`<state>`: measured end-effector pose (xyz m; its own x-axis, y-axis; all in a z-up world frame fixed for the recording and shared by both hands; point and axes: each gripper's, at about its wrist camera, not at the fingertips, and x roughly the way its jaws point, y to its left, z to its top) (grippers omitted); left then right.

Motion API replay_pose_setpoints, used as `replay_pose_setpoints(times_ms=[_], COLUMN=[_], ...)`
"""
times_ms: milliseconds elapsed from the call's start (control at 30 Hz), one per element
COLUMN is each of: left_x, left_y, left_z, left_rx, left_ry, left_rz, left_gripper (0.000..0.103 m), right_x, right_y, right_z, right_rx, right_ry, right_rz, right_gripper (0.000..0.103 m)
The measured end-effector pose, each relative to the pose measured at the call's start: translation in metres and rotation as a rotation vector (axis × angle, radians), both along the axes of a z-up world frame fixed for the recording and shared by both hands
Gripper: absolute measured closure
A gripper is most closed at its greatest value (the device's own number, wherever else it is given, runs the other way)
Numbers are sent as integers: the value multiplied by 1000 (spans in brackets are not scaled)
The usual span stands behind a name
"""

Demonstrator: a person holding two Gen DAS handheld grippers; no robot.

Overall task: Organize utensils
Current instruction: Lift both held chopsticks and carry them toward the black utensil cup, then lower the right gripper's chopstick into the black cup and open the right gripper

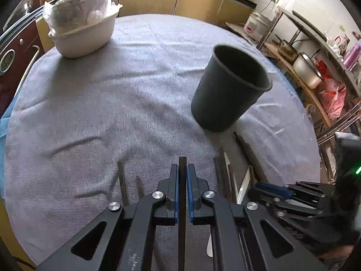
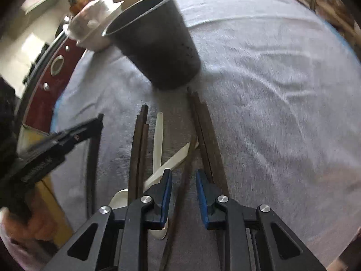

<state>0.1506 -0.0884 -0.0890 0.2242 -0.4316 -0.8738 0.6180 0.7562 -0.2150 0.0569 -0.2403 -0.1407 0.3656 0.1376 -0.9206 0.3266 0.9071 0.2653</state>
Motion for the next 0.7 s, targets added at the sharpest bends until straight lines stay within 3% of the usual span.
replay_pose_setpoints(times_ms=[33, 100, 267, 700], left_x=[-2, -6, -21, -58], left_y=[1, 4, 13, 33], left_z=[5, 15, 44, 130], left_rx=[-10, -30, -64, -201], left_ry=[-7, -25, -79, -243], left_rz=[2, 2, -7, 5], left_gripper=[96, 96, 96, 96], right_x=[2, 2, -11, -57], right_y=[5, 11, 5, -6], right_z=[0, 2, 10, 123], right_rx=[-55, -97, -7, 47], right_ry=[0, -10, -85, -463], right_rz=[25, 52, 59, 58], right_gripper=[92, 93, 95, 97])
